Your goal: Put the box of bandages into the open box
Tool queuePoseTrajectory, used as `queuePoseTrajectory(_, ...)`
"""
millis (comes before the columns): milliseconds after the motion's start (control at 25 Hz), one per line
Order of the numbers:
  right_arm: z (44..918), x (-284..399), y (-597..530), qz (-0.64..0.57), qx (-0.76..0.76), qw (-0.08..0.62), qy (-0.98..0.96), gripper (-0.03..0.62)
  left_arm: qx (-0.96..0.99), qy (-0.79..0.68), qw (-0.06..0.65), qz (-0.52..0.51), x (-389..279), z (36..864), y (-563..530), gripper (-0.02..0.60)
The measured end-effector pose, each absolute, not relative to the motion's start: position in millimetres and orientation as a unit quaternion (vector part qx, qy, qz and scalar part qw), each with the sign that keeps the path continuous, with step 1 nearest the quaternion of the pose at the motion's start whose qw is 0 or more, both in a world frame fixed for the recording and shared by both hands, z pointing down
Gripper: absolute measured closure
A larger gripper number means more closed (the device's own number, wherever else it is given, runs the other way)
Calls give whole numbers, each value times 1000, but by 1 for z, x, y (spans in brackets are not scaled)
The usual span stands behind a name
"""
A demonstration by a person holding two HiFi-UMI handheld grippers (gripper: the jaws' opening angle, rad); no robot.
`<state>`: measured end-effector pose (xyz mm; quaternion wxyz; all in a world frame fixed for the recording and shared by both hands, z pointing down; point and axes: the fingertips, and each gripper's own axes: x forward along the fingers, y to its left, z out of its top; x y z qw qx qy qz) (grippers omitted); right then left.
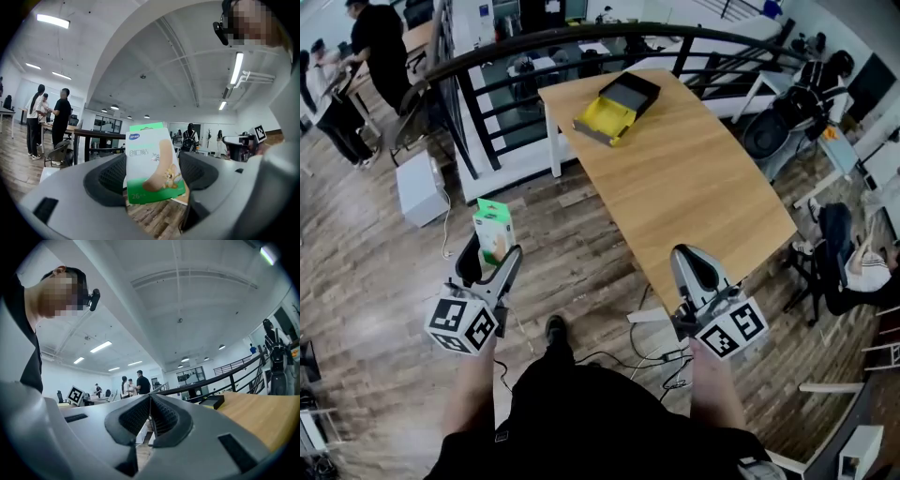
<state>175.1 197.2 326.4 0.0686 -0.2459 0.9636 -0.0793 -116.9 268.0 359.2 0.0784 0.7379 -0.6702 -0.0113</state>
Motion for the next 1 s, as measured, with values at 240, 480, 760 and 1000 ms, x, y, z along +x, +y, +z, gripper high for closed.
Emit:
queuePoseTrajectory(240, 330, 116, 159, -85, -243, 58, 965, 556, 735, -672, 88, -18, -176, 367, 233, 224)
queuePoseTrajectory(480, 309, 65, 134, -71, -247, 60, 965, 556, 739, -667, 87, -29, -225, 360, 211, 224)
queuePoseTrajectory(760, 299, 25, 131, -74, -251, 76, 962, 556, 760, -645, 78, -28, -246, 359, 198, 224)
queuePoseTrajectory(1000, 294, 15, 116, -75, -253, 82, 961, 556, 764, -639, 83, -26, -252, 357, 183, 224)
